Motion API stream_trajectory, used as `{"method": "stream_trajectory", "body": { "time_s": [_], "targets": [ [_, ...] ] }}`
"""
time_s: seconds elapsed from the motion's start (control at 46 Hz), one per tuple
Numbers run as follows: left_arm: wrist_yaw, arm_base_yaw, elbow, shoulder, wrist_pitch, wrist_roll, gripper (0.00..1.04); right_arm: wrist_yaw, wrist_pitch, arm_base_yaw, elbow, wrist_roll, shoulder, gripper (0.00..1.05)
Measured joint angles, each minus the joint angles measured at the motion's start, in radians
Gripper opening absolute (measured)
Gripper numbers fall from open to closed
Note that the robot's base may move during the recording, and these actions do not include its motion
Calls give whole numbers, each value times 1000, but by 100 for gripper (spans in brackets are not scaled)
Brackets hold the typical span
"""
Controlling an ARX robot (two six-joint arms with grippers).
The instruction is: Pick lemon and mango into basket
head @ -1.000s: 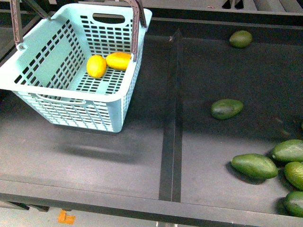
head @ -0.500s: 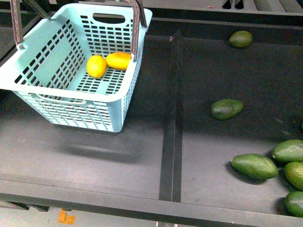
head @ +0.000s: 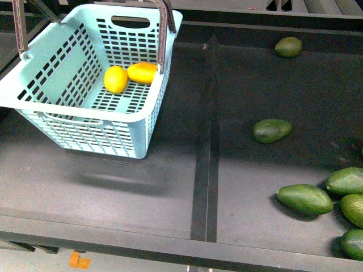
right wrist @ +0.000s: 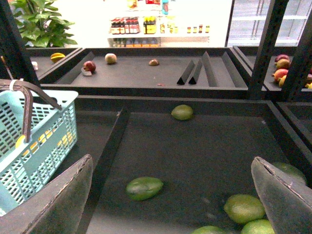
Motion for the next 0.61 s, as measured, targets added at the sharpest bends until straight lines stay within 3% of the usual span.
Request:
{"method": "stream_trajectory", "body": {
  "time_s": [0.087, 0.435, 0.609],
  "targets": [
    [0, 0, 0, -135, -163, 0, 4, 0, 0, 0, 0, 0, 0, 96],
    [0, 0, 0, -172, -175, 0, 4, 0, 0, 0, 0, 0, 0, 96],
    [0, 0, 0, -172, -176, 0, 38, 0, 0, 0, 0, 0, 0, 96]
  ]
}}
